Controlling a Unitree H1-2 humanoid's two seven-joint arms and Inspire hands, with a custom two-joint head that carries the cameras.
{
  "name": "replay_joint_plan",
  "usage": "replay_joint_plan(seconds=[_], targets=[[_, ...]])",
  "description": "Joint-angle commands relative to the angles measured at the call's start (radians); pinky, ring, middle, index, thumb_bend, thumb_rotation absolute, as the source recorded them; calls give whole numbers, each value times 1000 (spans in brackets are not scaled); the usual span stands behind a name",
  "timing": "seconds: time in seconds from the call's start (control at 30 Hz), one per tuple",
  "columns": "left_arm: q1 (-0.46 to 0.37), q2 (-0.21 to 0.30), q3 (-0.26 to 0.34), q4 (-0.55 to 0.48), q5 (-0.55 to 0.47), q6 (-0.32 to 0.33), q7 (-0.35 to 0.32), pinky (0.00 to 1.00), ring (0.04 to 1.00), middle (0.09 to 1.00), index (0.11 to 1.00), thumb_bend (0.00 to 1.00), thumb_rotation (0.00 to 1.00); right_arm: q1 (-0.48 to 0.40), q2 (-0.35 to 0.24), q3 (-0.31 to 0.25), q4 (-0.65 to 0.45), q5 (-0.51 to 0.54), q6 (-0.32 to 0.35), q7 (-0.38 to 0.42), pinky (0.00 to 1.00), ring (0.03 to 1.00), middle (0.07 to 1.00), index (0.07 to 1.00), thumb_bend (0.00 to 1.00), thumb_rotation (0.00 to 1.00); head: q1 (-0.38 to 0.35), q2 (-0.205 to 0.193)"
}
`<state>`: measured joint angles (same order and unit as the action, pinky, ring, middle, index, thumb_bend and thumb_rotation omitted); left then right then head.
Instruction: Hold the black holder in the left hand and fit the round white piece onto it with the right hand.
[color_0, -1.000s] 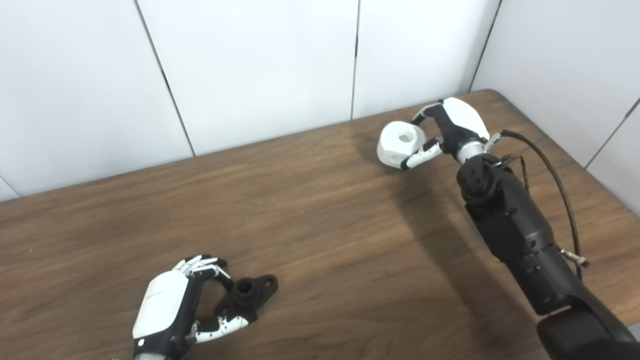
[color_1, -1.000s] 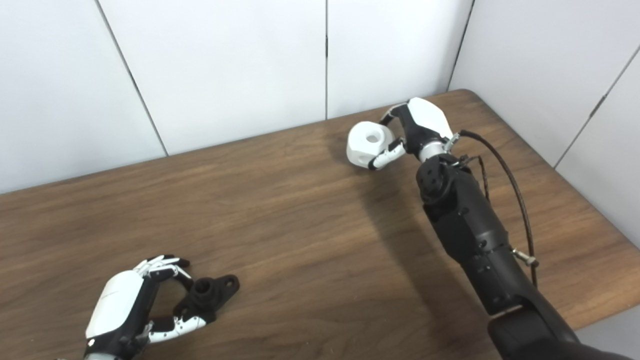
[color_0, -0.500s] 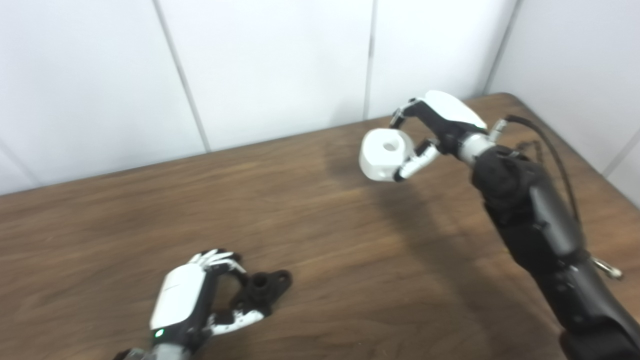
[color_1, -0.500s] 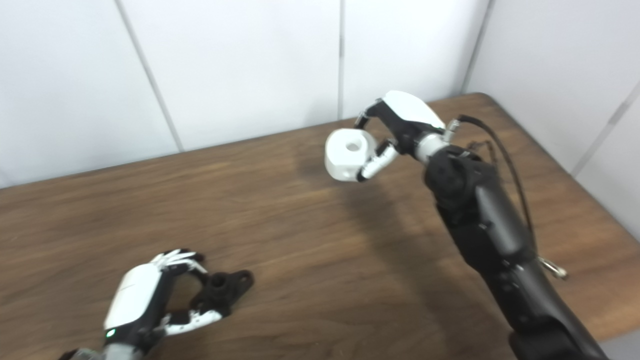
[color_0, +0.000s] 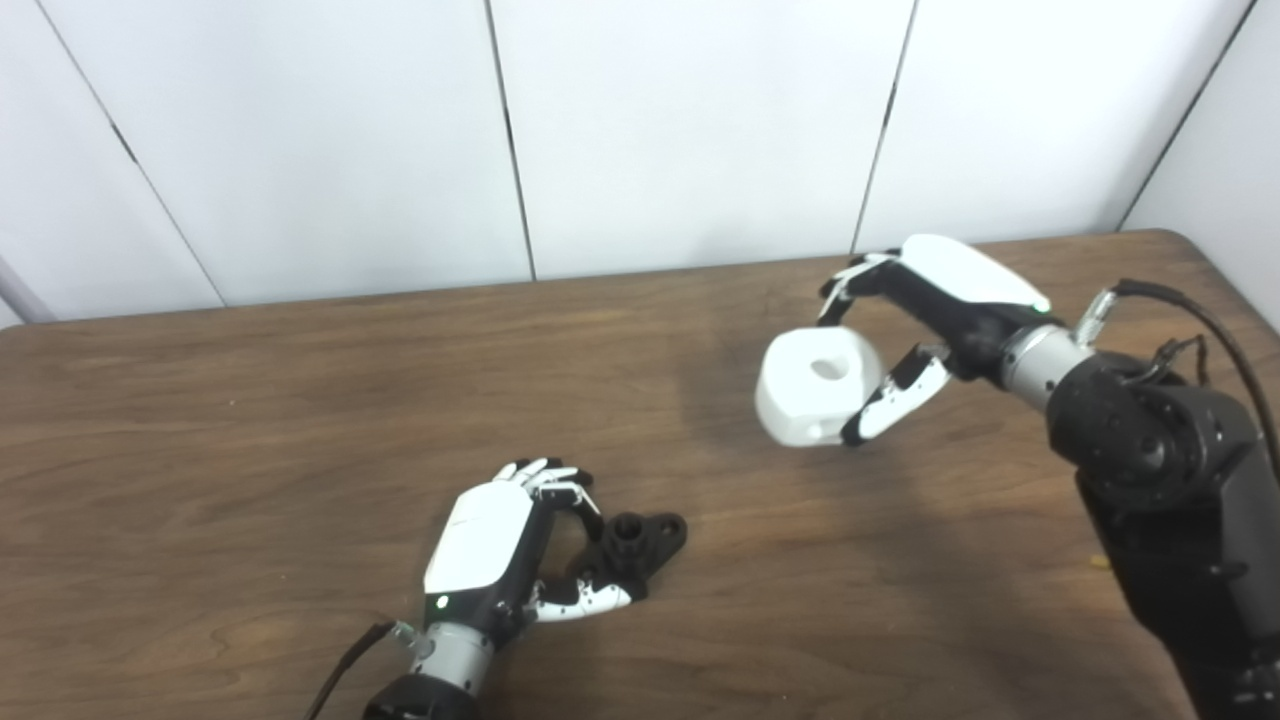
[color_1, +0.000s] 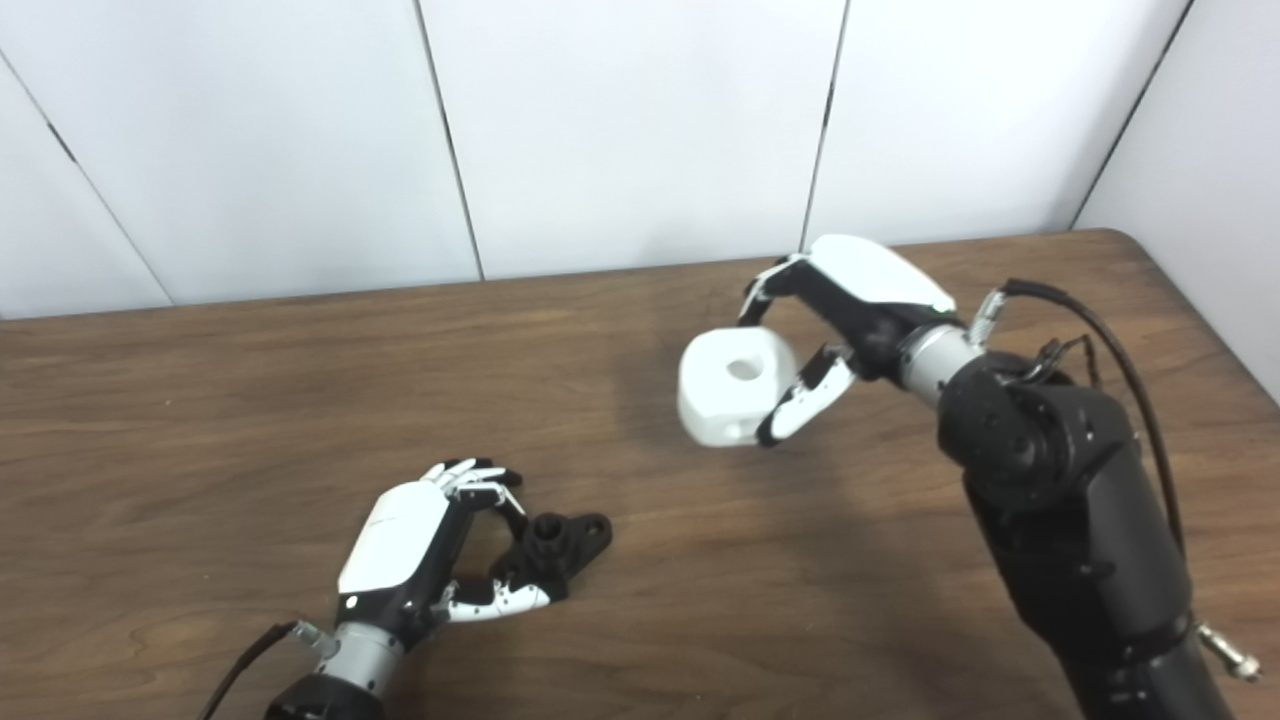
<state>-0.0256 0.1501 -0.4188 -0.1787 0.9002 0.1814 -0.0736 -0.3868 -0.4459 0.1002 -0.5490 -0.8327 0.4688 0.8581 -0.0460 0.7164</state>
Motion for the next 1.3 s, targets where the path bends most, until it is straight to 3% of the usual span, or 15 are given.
replay_joint_plan(seconds=[0.0, 0.23, 0.53, 1.27], targets=[[6, -7, -37, 39, 16, 19, -62, 941, 890, 790, 486, 522, 49, -29, 28, -11, -51, -26, 1, 11, 1000, 941, 825, 483, 525, 135, 3, 4], [-7, -8, -49, 39, 16, 36, -69, 940, 891, 794, 486, 521, 49, -23, 102, 27, -80, -27, 0, 16, 1000, 956, 827, 481, 525, 136, 8, 23], [-18, -10, -57, 51, 9, 40, -63, 939, 892, 794, 486, 522, 50, -28, 141, 110, -82, -42, -13, 1, 1000, 945, 817, 482, 525, 139, 16, 34], [-38, -25, -78, 66, 29, 58, -49, 933, 888, 788, 486, 522, 50, -42, 211, 159, -71, -50, -4, 24, 1000, 965, 816, 483, 524, 134, 46, 50]])
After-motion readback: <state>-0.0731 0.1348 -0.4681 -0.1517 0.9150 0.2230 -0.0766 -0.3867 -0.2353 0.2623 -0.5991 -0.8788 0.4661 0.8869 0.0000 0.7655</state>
